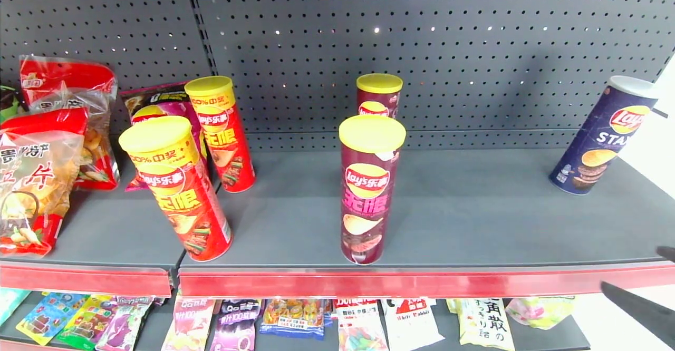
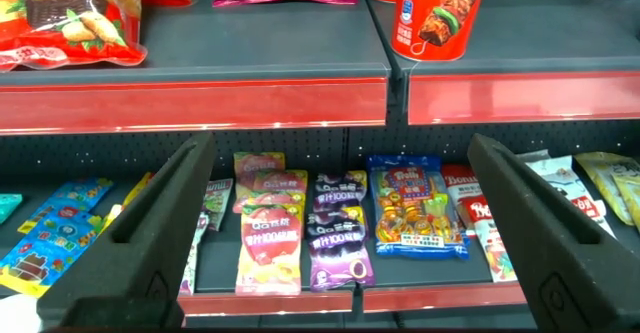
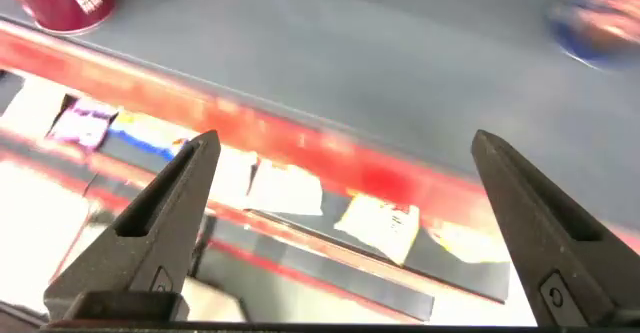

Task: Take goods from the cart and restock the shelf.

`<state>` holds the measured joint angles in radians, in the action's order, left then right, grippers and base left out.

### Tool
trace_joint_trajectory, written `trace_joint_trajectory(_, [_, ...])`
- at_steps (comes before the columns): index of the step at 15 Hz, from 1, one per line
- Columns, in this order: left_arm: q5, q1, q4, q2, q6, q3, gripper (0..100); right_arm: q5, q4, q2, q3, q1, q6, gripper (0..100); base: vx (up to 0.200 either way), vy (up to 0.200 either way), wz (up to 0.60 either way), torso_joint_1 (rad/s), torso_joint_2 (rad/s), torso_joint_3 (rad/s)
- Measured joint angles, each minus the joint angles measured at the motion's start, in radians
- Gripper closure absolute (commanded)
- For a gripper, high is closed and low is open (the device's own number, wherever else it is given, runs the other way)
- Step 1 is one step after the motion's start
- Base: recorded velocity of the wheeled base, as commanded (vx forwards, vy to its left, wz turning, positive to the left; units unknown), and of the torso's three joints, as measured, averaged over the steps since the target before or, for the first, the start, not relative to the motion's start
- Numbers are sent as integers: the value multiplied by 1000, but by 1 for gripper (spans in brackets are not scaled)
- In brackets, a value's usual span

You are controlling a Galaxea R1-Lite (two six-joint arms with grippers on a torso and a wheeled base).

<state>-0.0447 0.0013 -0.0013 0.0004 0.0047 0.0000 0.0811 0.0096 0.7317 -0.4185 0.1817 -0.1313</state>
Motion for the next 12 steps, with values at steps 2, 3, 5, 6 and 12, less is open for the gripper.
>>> trace_joint_trajectory(2, [0, 0, 0, 0, -1, 0, 0, 51, 68, -202, 62, -184, -8, 0, 0, 0, 0, 0, 0, 0])
trace_joint_trajectory(3, [0, 0, 0, 0, -1, 0, 0, 66, 84, -273, 83, -242, -4, 0, 0, 0, 0, 0, 0, 0])
trace_joint_trajectory(5, [0, 0, 0, 0, -1, 0, 0, 86, 107, -425, 136, -275, 3, 0, 0, 0, 0, 0, 0, 0])
trace_joint_trajectory(6, [0, 0, 0, 0, 0, 0, 0, 84, 109, -486, 170, -264, 7, 0, 0, 0, 0, 0, 0, 0])
trace_joint_trajectory(12, [0, 0, 0, 0, 0, 0, 0, 2, 17, -652, 366, -225, 98, 0, 0, 0, 0, 0, 0, 0])
